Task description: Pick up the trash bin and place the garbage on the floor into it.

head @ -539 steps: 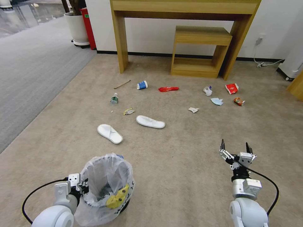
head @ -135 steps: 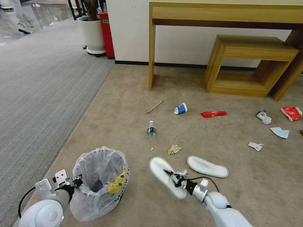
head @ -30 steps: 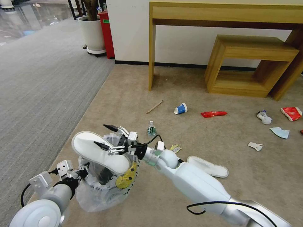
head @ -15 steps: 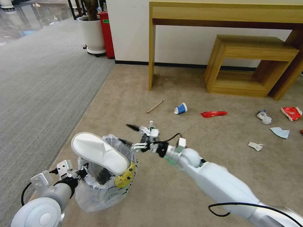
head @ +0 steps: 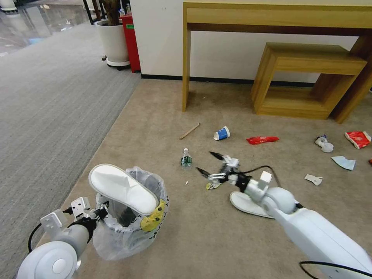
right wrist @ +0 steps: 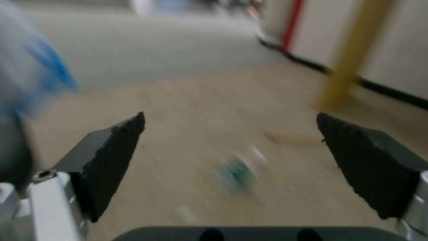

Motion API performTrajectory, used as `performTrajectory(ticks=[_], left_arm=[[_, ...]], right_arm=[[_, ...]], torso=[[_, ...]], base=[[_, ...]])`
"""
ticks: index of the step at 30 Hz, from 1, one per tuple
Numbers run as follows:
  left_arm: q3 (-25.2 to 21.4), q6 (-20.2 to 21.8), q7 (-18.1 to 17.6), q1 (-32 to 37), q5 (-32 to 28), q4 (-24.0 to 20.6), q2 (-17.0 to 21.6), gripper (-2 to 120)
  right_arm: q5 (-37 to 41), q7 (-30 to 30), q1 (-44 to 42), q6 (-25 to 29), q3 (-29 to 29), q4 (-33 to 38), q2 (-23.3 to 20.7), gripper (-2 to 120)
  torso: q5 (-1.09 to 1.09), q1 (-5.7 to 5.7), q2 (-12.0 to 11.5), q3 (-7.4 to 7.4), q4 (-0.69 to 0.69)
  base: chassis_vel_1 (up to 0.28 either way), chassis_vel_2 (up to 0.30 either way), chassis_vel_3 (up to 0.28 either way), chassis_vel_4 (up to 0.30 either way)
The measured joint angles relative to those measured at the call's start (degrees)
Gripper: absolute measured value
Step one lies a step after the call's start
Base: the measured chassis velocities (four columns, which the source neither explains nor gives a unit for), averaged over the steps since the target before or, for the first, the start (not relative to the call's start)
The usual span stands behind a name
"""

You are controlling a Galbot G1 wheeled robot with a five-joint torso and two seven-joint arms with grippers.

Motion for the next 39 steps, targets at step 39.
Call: performTrajectory(ticks=[39], left_arm=[[-0.5, 0.0, 1.5, 1.0, 1.6, 0.4, -1.2, 1]], right_arm=[[-42.1, 7.5, -5.6, 9.3, 14.8, -40.5, 9.4, 100]], torso=[[-0.03, 0.00, 0.0, 0.00, 0.00]], base=[[0.000, 0.000, 0.000, 0.000]])
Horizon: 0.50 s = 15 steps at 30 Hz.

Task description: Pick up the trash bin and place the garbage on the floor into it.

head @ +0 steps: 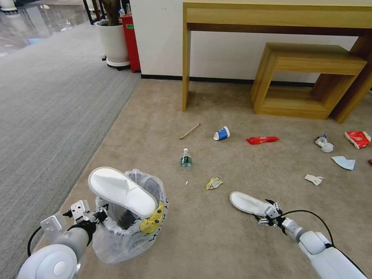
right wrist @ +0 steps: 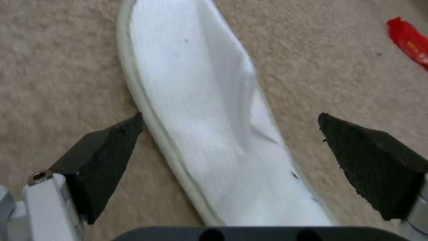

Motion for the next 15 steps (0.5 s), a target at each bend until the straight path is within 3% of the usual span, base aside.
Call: performTrajectory(ticks=[7, 15], left_arm=[[0.1, 0.0, 0.0, 0.0, 0.1, 0.3, 0.1, 1], [0.4, 0.0, 0.1, -0.3, 0.1, 1.2, 0.5, 1]], right_arm=[[0.6, -0.3, 2.2, 0.8, -0.4, -3.2, 2.2, 99], [0.8, -0.1, 5.2, 0.9, -0.3, -6.8, 4.3, 73]], torso=[[0.00, 0.00, 0.0, 0.00, 0.00], [0.00, 0.00, 0.0, 0.00, 0.00]], base=[[0.000, 0.000, 0.000, 0.000], [0.000, 0.000, 0.000, 0.000]])
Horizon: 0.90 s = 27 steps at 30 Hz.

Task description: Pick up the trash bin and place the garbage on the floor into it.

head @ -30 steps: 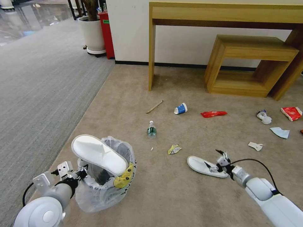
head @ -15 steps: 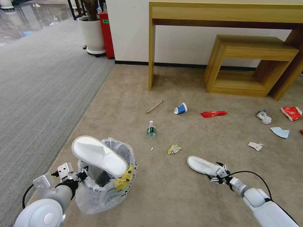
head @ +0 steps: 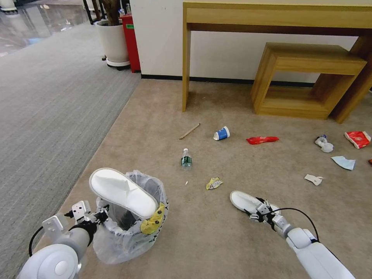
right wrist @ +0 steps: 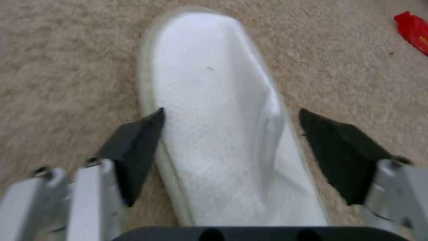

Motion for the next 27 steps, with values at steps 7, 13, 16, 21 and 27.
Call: performTrajectory(ticks=[7, 13, 16, 21, 27], left_arm=[[0.0, 0.0, 0.1, 0.0, -0.1, 0.4, 0.4, 1], [0.1, 0.0, 0.1, -0.3, -0.1, 0.9, 0.4, 1], [0.1, 0.0, 0.1, -0.4, -0.1, 1.0, 0.4, 1], [0.2, 0.0, 0.1, -0.4, -0.1, 1.0, 0.4, 1], [0.4, 0.0, 0.1, -0.4, 0.0, 1.0, 0.2, 1]], right_arm=[[0.7, -0.1, 0.4, 0.6, 0.2, -0.6, 0.1, 49], [3.1, -0.4, -0.1, 0.6, 0.2, 1.5, -1.4, 24], [4.3, -0.8, -0.3, 0.4, 0.1, 2.4, -2.0, 15], [5.2, -1.1, -0.3, 0.2, 0.1, 2.6, -2.5, 0], [5.5, -1.0, -1.1, 0.2, 0.9, 1.8, -2.4, 0]], torso=[[0.01, 0.00, 0.0, 0.00, -0.01], [0.00, 0.00, 0.0, 0.00, -0.01], [0.00, 0.00, 0.0, 0.00, -0.01], [0.00, 0.00, 0.0, 0.00, 0.00], [0.00, 0.00, 0.0, 0.00, -0.01]], base=[[0.000, 0.000, 0.000, 0.000], [0.000, 0.000, 0.000, 0.000], [0.000, 0.000, 0.000, 0.000], [0.000, 0.000, 0.000, 0.000], [0.000, 0.000, 0.000, 0.000]])
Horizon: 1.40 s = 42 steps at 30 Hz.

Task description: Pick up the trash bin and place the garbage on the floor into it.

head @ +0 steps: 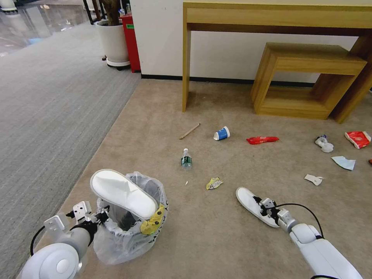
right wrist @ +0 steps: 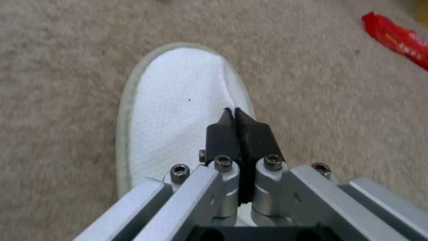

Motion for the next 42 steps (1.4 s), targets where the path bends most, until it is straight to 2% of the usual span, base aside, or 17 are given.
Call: performTrajectory(ticks=[16, 19, 22, 24, 25, 27, 30, 32, 34, 35, 37, 40, 42], left_arm=[[0.4, 0.0, 0.1, -0.1, 0.2, 0.1, 0.0, 1], [0.4, 0.0, 0.1, -0.2, 0.2, 0.1, 0.0, 1], [0.5, 0.0, 0.1, -0.2, 0.2, 0.2, 0.1, 1], [0.5, 0.0, 0.1, -0.2, 0.2, 0.2, 0.1, 1], [0.4, 0.0, 0.1, -0.2, 0.2, 0.2, 0.2, 1], [0.4, 0.0, 0.1, -0.2, 0.2, 0.2, 0.2, 1], [0.3, 0.0, 0.2, -0.2, 0.2, 0.3, 0.1, 1], [0.3, 0.0, 0.2, -0.2, 0.2, 0.3, 0.1, 1], [0.3, 0.0, 0.2, 0.0, 0.2, 0.3, 0.1, 1], [0.3, 0.0, 0.2, 0.0, 0.2, 0.3, 0.1, 1], [0.2, 0.0, 0.3, 0.1, 0.2, 0.3, 0.2, 1], [0.1, 0.0, 0.4, 0.2, 0.3, 0.4, 0.2, 1], [0.0, 0.0, 0.6, 0.3, 0.5, 0.5, 0.3, 1]], right_arm=[[0.6, 0.3, -0.3, 0.8, 0.5, -0.9, 0.8, 0], [0.6, 0.3, -0.5, 0.8, 0.5, -0.8, 0.9, 7], [0.7, 0.3, -0.7, 0.8, 0.7, -0.7, 0.9, 25], [0.7, 0.3, -0.8, 0.8, 0.7, -0.7, 0.9, 27], [0.7, 0.3, -0.9, 0.8, 0.9, -0.6, 0.9, 34], [0.7, 0.3, -1.0, 0.7, 1.0, -0.5, 0.9, 36], [0.6, 0.3, -1.3, 0.7, 1.3, -0.4, 0.8, 54], [0.6, 0.3, -1.3, 0.7, 1.4, -0.5, 0.8, 56], [0.6, 0.3, -1.3, 0.6, 1.6, -0.8, 1.0, 65], [0.6, 0.3, -1.3, 0.6, 1.6, -0.8, 1.0, 65], [0.4, 0.4, -1.2, 0.6, 1.7, -1.7, 1.5, 77], [0.4, 0.6, -0.9, 0.6, 1.9, -2.6, 2.2, 79], [0.4, 0.7, -0.7, 0.6, 1.9, -3.2, 2.7, 71]], torso=[[0.01, 0.00, 0.0, 0.00, 0.01], [0.00, 0.00, 0.0, 0.00, 0.00], [0.00, 0.00, 0.0, 0.00, 0.01], [0.00, 0.00, 0.0, 0.00, 0.01], [0.00, 0.00, 0.0, 0.00, 0.00], [0.00, 0.00, 0.0, 0.00, 0.00], [0.00, 0.00, 0.0, 0.00, 0.00], [0.00, 0.00, 0.0, 0.00, 0.00], [0.00, 0.00, 0.0, 0.00, 0.00], [0.00, 0.00, 0.0, 0.00, 0.00], [0.00, 0.00, 0.0, 0.00, 0.00], [0.00, 0.00, 0.0, 0.00, 0.00], [0.00, 0.00, 0.0, 0.00, 0.01]], base=[[0.000, 0.000, 0.000, 0.000], [0.000, 0.000, 0.000, 0.000], [0.000, 0.000, 0.000, 0.000], [0.000, 0.000, 0.000, 0.000], [0.000, 0.000, 0.000, 0.000], [0.000, 0.000, 0.000, 0.000], [0.000, 0.000, 0.000, 0.000], [0.000, 0.000, 0.000, 0.000], [0.000, 0.000, 0.000, 0.000], [0.000, 0.000, 0.000, 0.000], [0.000, 0.000, 0.000, 0.000], [0.000, 0.000, 0.000, 0.000], [0.000, 0.000, 0.000, 0.000]])
